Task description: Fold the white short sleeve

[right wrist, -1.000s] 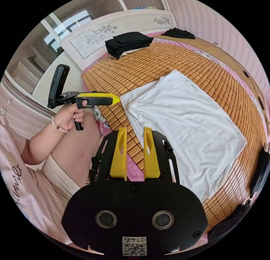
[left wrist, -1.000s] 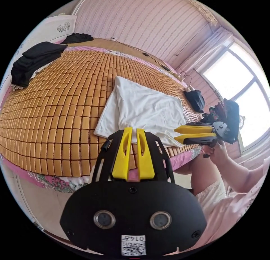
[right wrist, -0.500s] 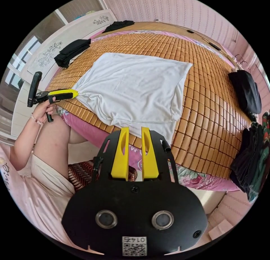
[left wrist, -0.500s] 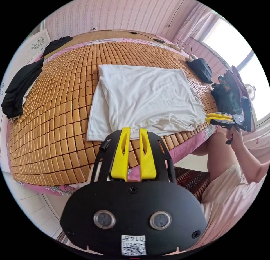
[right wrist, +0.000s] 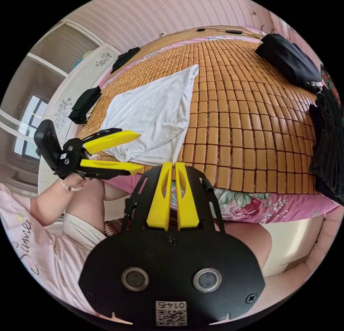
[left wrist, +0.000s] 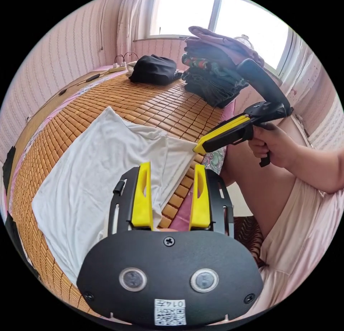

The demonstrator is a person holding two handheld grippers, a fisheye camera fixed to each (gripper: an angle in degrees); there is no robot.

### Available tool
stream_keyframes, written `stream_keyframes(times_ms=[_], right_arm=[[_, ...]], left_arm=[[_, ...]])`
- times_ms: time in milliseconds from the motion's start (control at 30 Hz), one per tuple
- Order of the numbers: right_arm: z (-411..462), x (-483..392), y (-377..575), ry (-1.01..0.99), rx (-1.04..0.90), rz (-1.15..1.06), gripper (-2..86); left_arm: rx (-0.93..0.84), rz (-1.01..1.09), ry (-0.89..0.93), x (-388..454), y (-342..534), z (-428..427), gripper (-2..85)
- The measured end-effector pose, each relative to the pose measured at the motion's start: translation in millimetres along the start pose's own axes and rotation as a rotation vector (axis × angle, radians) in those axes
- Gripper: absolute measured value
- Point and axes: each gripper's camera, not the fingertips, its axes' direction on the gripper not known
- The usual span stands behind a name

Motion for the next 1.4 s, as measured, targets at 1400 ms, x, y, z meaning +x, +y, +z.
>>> stream_keyframes(times_ms=[1400], right_arm=[[149, 137, 55, -0.159, 0.028, 0.364, 7.8]], left_arm=[[-0.041, 0.005, -0.150, 127, 86, -110, -0.1]])
